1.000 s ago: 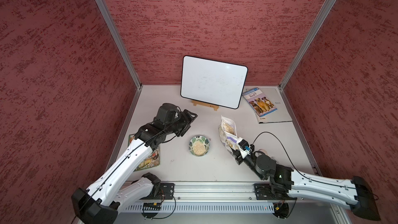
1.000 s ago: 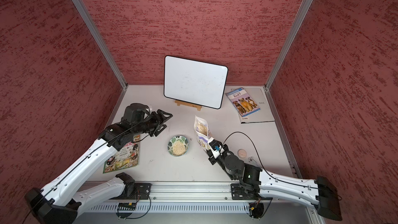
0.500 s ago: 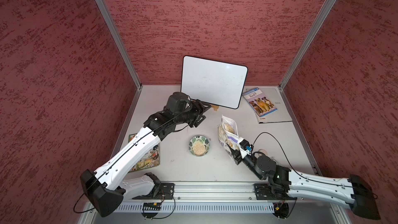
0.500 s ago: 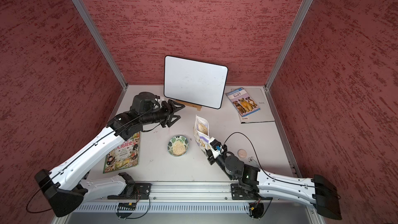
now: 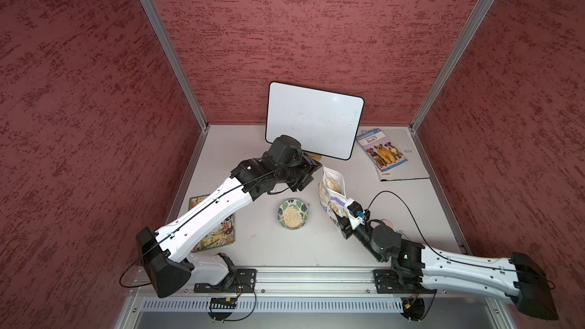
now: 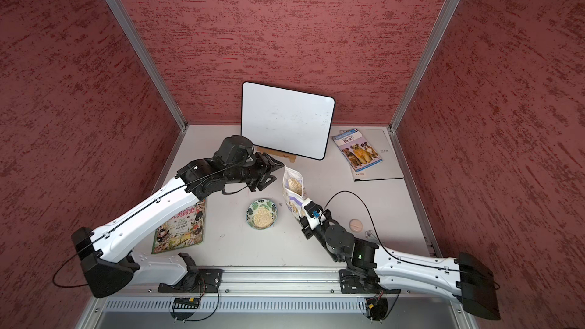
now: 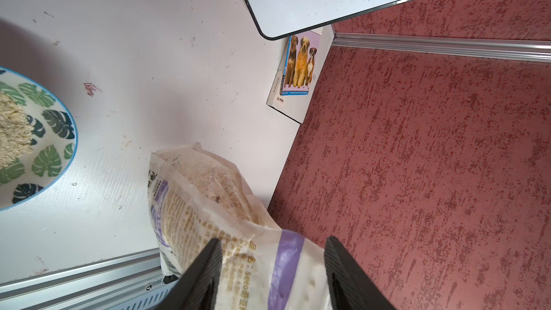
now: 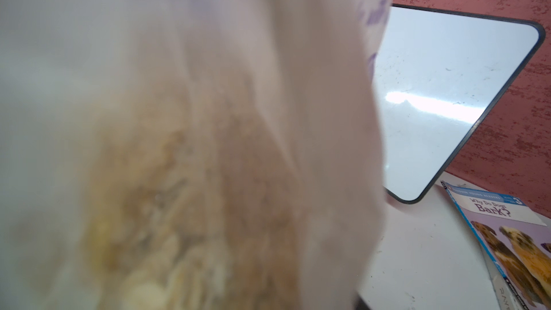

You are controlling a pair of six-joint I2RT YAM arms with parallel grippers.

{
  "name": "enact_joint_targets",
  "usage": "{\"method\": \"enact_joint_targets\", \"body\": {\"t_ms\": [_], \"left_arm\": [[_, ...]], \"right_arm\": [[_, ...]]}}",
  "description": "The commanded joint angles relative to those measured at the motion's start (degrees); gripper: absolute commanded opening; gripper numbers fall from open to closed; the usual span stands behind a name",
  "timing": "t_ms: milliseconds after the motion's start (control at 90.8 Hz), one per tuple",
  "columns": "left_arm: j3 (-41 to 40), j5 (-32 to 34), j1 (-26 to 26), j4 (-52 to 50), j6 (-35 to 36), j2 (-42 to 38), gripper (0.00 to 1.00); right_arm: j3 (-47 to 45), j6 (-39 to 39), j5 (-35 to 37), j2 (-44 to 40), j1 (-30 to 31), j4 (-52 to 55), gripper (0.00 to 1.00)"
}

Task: Pour the oats into the breakfast bowl
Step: Place the oats bag at the center of the board.

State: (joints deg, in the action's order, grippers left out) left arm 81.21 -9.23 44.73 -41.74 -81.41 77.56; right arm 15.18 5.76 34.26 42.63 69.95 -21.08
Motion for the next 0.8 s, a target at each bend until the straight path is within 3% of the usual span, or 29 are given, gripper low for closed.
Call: {"method": "enact_joint_targets", "body": {"t_ms": [0,331,573,793], "left_arm": [[3.4,1.2,0.5,-2.5,-0.2,1.4,0.57],[5.0,5.0,1.1,-3.5,-2.4,1.8,0.58],[8.1,2.5,1.7,-7.6,-2.9,6.5,0.55],[13.5,-0.9,1.8,-12.3,-3.6,11.0,0.45]], "right_arm": [[5.3,1.3,2.1,-0.5,-0.3,-9.5,0.00],[5.2,0.4,3.1,0.9,-0.3,-8.2,0.00],[5.6,1.1,2.4,0.3,-0.2,-8.4,0.00],[5.6,2.3,3.4,0.5,-0.3,-7.7,0.00]]}}
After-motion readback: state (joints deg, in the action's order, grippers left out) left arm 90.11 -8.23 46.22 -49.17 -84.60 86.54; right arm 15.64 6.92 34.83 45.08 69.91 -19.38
